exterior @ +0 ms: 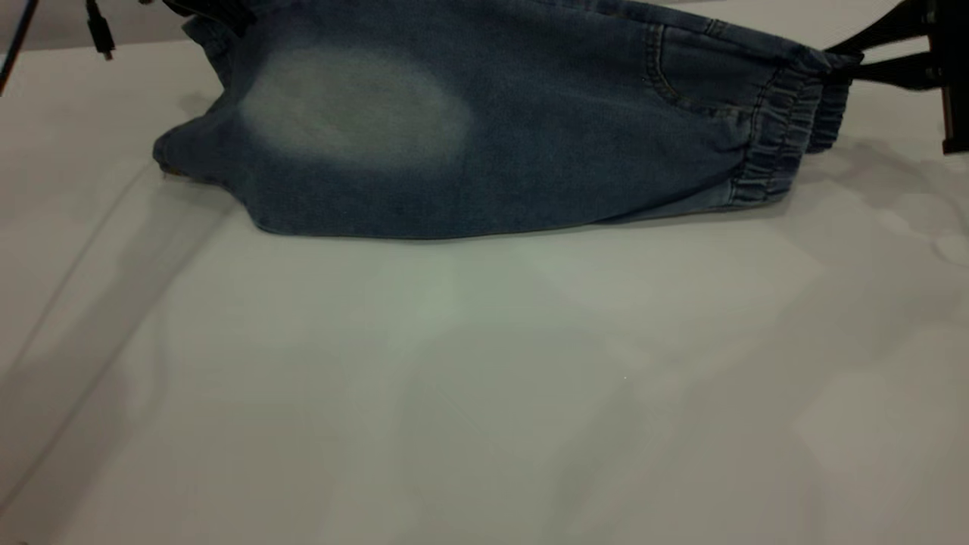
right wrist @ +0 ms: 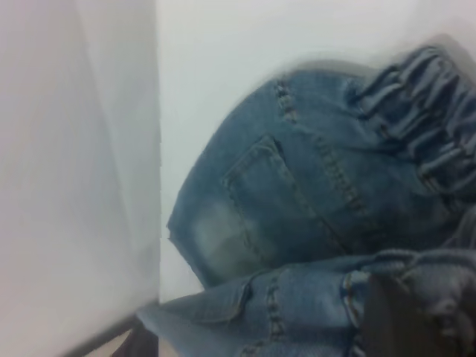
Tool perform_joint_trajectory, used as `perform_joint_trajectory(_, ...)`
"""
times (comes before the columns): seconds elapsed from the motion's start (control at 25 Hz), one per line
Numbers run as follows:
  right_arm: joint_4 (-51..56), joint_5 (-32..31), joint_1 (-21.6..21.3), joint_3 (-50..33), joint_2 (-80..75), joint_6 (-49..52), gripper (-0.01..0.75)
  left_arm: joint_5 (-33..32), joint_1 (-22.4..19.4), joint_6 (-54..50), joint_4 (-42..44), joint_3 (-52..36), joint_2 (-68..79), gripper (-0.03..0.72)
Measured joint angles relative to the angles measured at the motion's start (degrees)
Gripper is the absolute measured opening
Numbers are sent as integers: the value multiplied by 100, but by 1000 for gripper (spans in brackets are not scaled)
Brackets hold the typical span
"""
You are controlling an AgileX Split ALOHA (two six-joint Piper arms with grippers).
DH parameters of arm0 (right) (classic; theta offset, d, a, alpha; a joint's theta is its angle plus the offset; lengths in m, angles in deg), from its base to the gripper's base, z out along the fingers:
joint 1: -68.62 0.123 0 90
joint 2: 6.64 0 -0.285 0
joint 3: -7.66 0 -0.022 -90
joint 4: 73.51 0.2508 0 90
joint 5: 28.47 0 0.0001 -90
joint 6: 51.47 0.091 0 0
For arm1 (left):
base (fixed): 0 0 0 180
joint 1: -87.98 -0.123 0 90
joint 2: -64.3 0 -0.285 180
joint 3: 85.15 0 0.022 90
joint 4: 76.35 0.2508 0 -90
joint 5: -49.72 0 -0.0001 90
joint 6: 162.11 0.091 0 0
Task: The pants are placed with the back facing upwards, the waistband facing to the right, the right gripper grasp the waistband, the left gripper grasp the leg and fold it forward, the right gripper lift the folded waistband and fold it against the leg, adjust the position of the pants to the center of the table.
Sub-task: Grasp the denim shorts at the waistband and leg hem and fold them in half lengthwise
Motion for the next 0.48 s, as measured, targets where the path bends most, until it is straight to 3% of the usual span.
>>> perform_joint_trajectory(0.24,26,91,-23,317,0,-529,114,-117,-26,-249,258,42,18,69)
perform_joint_trajectory(0.48,14,-470,-13,377,5,-1292,382,-172,-8,-838,457,42,-29,278)
